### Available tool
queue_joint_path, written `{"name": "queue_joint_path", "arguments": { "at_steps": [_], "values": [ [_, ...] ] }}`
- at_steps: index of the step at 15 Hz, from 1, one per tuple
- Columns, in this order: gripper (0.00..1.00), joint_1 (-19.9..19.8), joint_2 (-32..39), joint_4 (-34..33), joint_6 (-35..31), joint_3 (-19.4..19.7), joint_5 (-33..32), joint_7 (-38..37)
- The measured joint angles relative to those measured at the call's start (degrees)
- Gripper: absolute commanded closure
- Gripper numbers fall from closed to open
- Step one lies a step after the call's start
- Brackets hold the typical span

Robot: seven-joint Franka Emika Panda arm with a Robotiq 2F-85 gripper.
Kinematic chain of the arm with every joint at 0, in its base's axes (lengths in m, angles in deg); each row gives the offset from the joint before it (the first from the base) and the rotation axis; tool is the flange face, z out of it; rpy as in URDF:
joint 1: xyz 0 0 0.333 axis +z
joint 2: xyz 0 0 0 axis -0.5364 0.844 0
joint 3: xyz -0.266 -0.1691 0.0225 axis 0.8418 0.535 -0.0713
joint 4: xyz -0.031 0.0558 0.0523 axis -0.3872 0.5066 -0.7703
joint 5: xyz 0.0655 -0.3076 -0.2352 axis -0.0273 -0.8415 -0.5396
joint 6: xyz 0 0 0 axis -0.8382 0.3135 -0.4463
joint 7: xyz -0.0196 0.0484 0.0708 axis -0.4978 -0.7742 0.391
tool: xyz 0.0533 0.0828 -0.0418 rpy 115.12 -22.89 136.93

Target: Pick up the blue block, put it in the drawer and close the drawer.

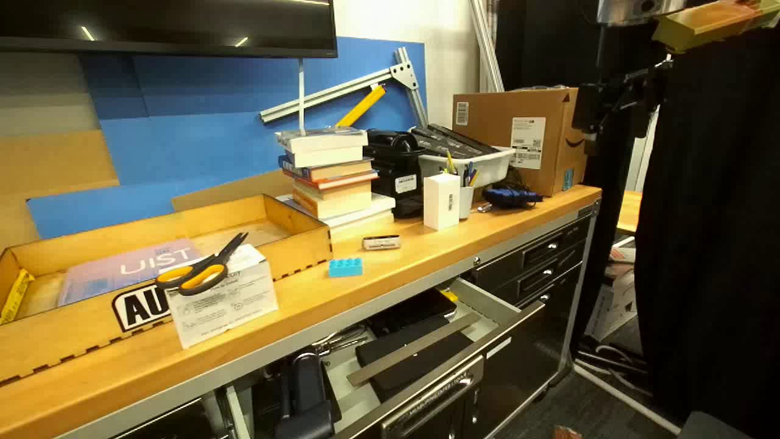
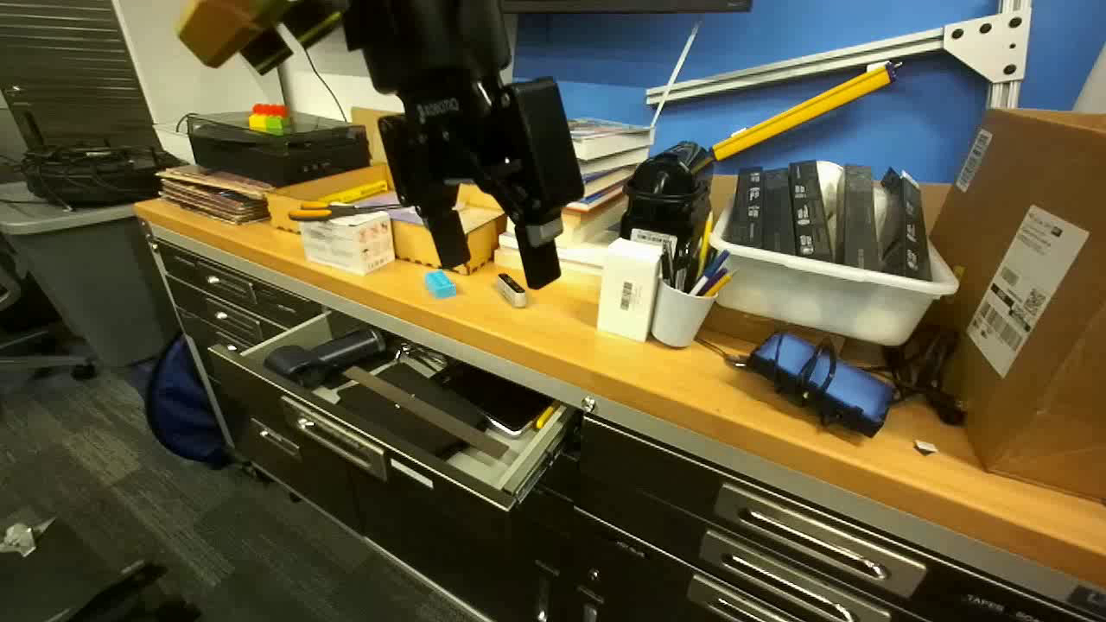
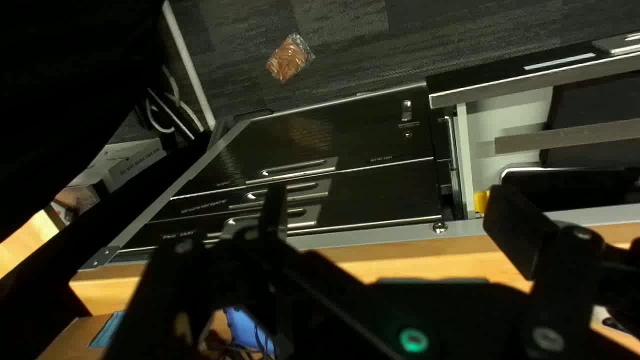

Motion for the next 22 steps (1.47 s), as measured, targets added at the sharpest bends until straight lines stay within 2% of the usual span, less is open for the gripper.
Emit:
{"name": "queue_joint_path", "arguments": {
  "at_steps": [7, 9, 11, 14, 17, 22],
  "values": [
    [0.0, 0.3, 0.03, -0.99, 0.12, -0.6, 0.0, -1.21],
    [0.0, 1.5, 1.17, -2.09, 0.05, -3.17, 0.0, -4.05],
    [0.0, 3.62, 3.38, -4.14, 0.05, -7.64, -0.07, -8.36],
    [0.0, 7.15, 8.78, -8.13, 0.16, -14.23, -1.17, -14.55],
    [0.0, 10.95, 16.33, -12.54, -0.13, -18.61, -1.48, -19.57],
    [0.0, 16.48, 29.84, -18.06, -4.17, -20.25, -1.94, -26.56]
  ]
}}
